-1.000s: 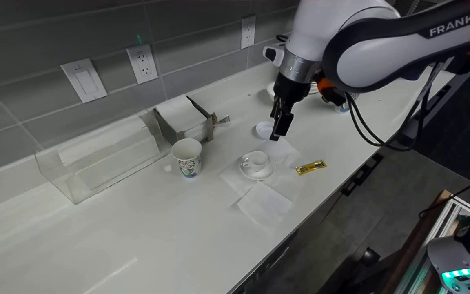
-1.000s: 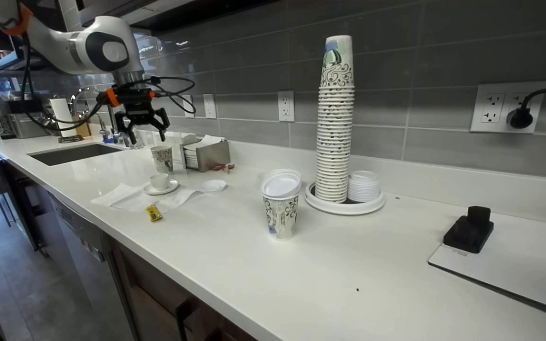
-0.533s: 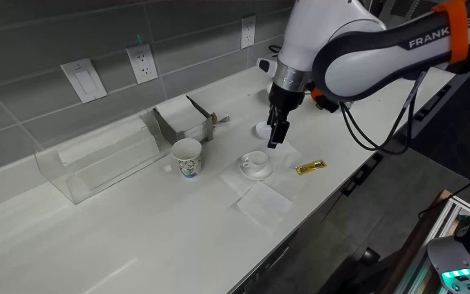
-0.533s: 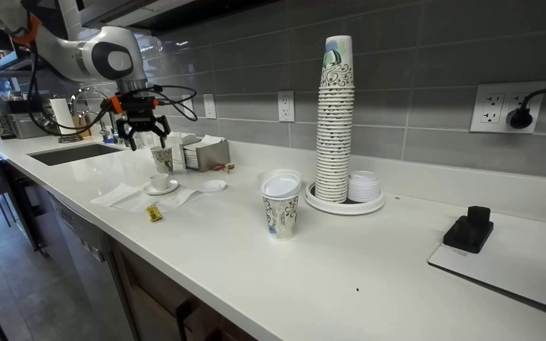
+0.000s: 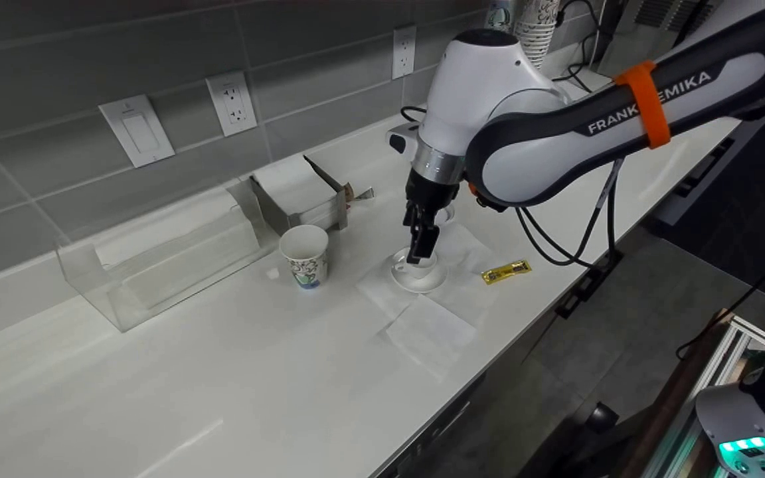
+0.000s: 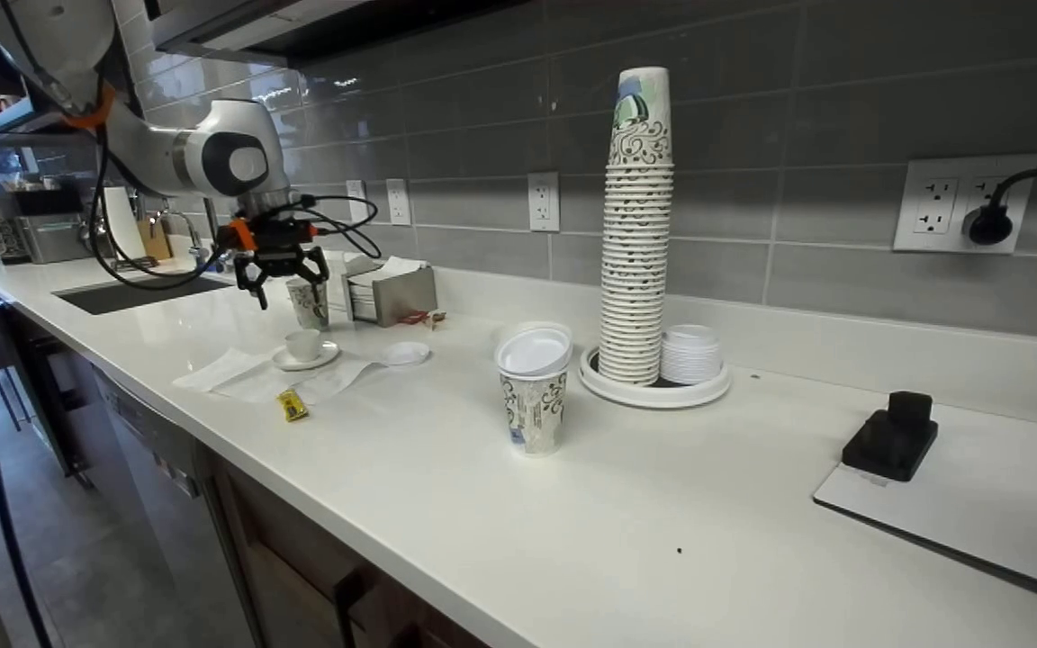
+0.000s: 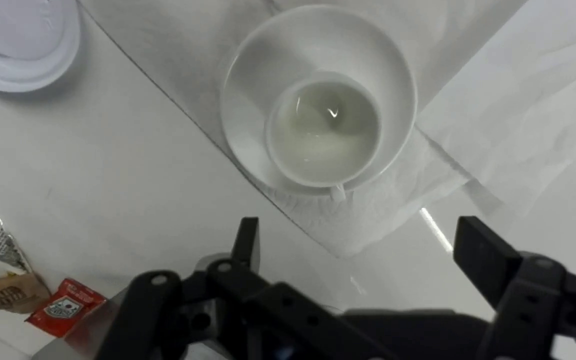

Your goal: Remove the mug from the side plate

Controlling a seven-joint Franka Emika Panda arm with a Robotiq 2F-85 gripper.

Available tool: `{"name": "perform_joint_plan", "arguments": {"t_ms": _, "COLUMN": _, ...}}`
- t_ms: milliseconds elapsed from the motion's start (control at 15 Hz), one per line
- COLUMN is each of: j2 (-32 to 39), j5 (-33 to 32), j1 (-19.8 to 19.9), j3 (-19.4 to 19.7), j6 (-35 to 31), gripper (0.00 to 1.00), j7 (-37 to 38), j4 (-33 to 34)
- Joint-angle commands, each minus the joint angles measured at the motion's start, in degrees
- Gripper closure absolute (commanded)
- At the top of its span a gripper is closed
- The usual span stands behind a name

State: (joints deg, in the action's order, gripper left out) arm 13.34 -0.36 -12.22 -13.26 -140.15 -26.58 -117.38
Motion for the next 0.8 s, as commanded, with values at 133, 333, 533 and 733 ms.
{"name": "perform_joint_plan", "arguments": {"t_ms": 133, "j2": 6.06, "j5": 0.04, "j1": 1.78, "j3": -1.56, "j6": 0.61, "gripper": 0.13, "j7": -5.78, "j4": 5.35}}
{"name": "perform_joint_plan", "arguments": {"t_ms": 333, "j2": 8.42, "j5": -0.25, "j1": 2.33, "j3": -2.00, "j6": 1.89, "gripper": 0.23, "j7": -8.63, "j4": 7.57}}
{"name": "perform_joint_plan", "arguments": {"t_ms": 533, "j2": 10.22, "j5": -0.16, "j1": 2.48, "j3": -2.65, "j6": 4.11, "gripper": 0.22, "j7": -11.09, "j4": 9.60}}
{"name": "perform_joint_plan", "arguments": {"t_ms": 733, "j2": 11.62, "j5": -0.32, "j1": 2.29, "j3": -2.98, "j6": 6.51, "gripper": 0.24, "j7": -12.74, "j4": 11.35}}
